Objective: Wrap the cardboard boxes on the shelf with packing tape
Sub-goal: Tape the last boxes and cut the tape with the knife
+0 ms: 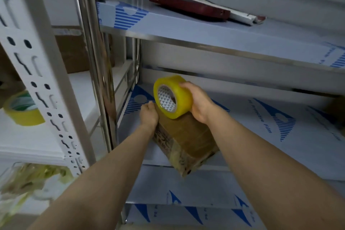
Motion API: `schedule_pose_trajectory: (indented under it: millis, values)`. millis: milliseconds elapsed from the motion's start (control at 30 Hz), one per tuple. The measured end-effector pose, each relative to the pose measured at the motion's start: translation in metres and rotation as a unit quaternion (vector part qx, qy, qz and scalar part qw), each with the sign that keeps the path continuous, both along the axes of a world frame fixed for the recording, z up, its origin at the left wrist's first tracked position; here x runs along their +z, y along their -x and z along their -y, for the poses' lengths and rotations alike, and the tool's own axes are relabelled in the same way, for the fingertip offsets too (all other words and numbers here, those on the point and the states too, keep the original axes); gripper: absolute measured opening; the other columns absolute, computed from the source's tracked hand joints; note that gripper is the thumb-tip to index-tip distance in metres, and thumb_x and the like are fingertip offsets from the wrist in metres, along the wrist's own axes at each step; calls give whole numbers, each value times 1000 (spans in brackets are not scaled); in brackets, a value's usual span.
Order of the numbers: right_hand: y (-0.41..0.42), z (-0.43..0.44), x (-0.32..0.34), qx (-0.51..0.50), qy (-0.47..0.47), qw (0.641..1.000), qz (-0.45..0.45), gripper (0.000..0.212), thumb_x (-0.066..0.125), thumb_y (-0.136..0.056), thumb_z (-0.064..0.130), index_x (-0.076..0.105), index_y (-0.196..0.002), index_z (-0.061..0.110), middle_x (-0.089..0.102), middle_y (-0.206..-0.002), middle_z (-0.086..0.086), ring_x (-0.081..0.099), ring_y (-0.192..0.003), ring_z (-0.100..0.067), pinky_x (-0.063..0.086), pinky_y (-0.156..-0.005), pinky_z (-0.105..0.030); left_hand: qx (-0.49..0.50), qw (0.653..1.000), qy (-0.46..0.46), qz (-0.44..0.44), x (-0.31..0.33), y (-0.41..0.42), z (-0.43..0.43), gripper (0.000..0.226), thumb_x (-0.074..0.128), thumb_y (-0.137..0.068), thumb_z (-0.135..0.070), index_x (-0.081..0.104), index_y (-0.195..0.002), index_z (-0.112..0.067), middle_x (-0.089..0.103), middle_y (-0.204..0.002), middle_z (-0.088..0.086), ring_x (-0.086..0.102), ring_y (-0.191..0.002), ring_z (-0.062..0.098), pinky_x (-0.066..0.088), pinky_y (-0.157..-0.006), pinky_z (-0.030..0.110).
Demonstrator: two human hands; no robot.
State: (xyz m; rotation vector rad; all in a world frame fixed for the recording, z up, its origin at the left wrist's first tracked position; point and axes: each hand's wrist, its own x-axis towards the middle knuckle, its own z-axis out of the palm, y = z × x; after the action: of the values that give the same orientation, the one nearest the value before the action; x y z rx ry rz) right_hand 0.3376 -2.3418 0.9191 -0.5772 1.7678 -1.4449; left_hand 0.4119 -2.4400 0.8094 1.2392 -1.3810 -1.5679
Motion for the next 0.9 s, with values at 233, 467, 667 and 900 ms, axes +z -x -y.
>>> schedule_pose_trajectory:
  millis: [233, 467, 667, 900]
  values:
    - [-7, -11, 3, 22, -39, 994, -101, 50, 61, -84, 55, 57, -116, 16, 62, -106, -5, 60, -87, -17, 46, -84, -31, -14, 993, 50, 103, 1, 10, 5, 45, 24, -105, -30, 47, -122, 4, 54, -124, 23, 51, -114, 35, 39, -95, 38]
    - [-8, -78, 29, 50, -62, 995, -67, 42, 72, -76, 44, 66, -107, 16, 71, -97, -10, 68, -86, -28, 56, -84, -42, -23, 986, 71, 150, 4, 14, 6, 47, 23, -105, -29, 40, -131, 6, 49, -132, 25, 47, -120, 37, 36, -98, 37]
    - [-11, -140, 37, 86, -84, 989, -83, 40, 73, -72, 39, 68, -103, 15, 73, -95, -10, 70, -87, -28, 57, -84, -46, -39, 979, 93, 176, 4, 16, 6, 46, 22, -105, -27, 41, -129, 8, 51, -127, 27, 50, -114, 38, 38, -88, 35]
    - [-26, -176, 29, 53, -63, 993, -82, 54, 77, -61, 55, 71, -98, 17, 73, -96, -6, 69, -91, -26, 54, -90, -47, -64, 974, 110, 185, 4, 17, 6, 48, 18, -106, -24, 44, -124, 12, 51, -121, 30, 50, -109, 39, 31, -76, 31]
